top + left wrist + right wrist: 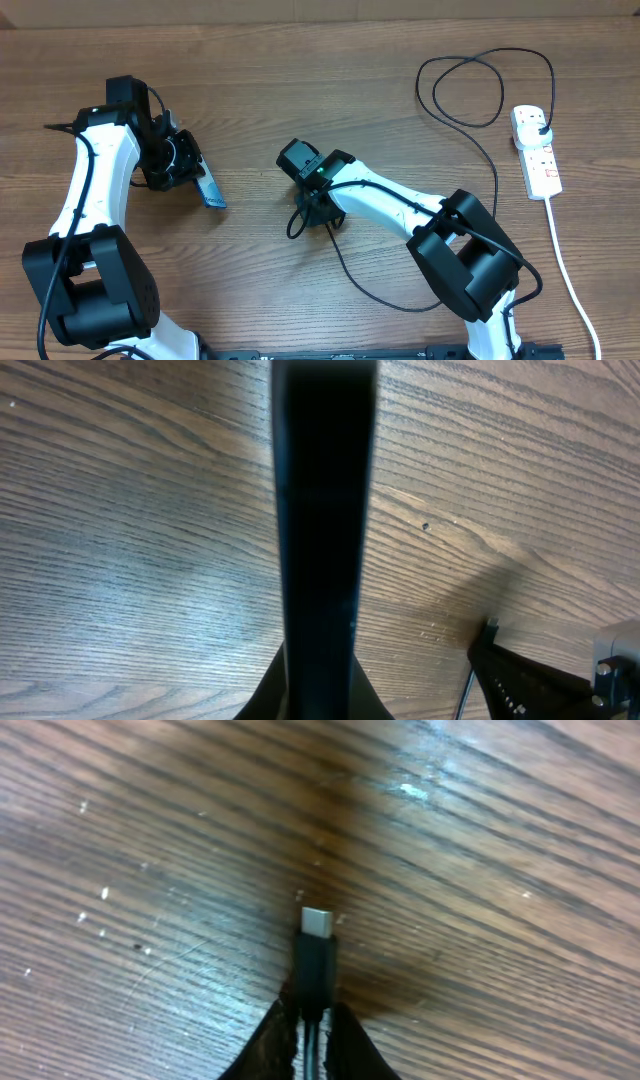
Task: Plug charger to phone and switch on socket
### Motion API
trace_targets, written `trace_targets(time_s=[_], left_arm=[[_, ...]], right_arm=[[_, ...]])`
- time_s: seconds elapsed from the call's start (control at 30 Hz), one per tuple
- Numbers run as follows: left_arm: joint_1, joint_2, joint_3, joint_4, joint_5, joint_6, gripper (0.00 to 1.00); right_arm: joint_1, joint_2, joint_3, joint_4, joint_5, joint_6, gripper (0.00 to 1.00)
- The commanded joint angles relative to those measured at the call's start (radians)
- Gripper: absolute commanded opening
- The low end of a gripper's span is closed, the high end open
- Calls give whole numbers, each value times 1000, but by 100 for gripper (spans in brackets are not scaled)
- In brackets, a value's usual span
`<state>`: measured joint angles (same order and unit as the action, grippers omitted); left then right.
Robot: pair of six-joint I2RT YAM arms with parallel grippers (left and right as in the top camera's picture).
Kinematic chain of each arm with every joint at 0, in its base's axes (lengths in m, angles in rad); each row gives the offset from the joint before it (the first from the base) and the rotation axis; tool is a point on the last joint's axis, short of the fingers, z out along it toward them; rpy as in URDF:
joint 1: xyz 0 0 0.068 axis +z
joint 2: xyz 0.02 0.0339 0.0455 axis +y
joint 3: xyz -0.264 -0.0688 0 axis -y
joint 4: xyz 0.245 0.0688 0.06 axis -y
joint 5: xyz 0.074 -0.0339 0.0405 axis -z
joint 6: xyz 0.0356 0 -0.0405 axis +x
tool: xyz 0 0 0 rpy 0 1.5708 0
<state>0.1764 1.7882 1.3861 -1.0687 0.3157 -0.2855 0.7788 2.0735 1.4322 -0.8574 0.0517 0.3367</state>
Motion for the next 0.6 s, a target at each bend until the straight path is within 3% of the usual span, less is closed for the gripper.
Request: trace_targets(time_s=[0.0, 0.17, 0.47, 0.5, 0.53, 0.57], left_arm=[[-3, -10, 0, 5, 47, 21, 4], [-3, -10, 0, 31, 234, 138, 4], [-3, -10, 0, 53, 323, 173, 4], [-3, -10, 0, 54, 340, 180, 4], [-3, -10, 0, 53, 340, 180, 4], [-3, -10, 0, 53, 340, 179, 4]], right_arm=[[-28, 16, 2, 5, -46, -1, 5], [-65, 16, 3, 29, -154, -22, 4], [-69, 16, 3, 28, -188, -31, 4], [-70, 16, 3, 27, -183, -31, 10], [-70, 16, 3, 27, -180, -31, 23], [-70, 16, 3, 26, -180, -31, 43]])
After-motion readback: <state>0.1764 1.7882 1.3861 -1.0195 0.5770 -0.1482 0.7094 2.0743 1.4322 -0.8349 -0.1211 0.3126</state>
